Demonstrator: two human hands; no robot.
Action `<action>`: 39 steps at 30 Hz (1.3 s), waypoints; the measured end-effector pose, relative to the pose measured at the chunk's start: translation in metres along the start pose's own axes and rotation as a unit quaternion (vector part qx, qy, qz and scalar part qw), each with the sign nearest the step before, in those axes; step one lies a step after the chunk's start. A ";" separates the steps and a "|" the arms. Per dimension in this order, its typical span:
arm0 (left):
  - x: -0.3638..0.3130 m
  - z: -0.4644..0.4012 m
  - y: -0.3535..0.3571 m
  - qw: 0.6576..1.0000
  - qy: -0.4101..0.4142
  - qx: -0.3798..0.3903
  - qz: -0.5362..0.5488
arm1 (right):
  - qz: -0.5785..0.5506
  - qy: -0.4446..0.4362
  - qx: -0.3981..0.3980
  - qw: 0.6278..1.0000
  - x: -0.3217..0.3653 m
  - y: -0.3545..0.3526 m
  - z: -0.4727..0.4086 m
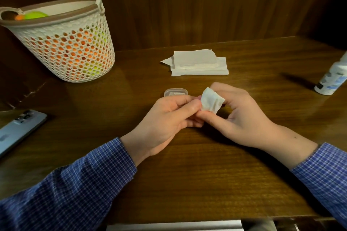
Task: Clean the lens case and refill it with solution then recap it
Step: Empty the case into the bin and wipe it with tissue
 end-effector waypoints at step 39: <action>-0.003 -0.006 -0.010 0.996 0.021 0.009 0.091 | -0.077 0.173 -0.061 0.980 -0.028 -0.025 0.002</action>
Point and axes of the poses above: each hand's wrist, its own z-axis away from the middle knuckle, its own y-axis out of the palm, x = y × z, the point moved 9 cm from there along -z, towards the middle knuckle, and after that the axes turned 11 degrees about z, right-handed, at the moved point
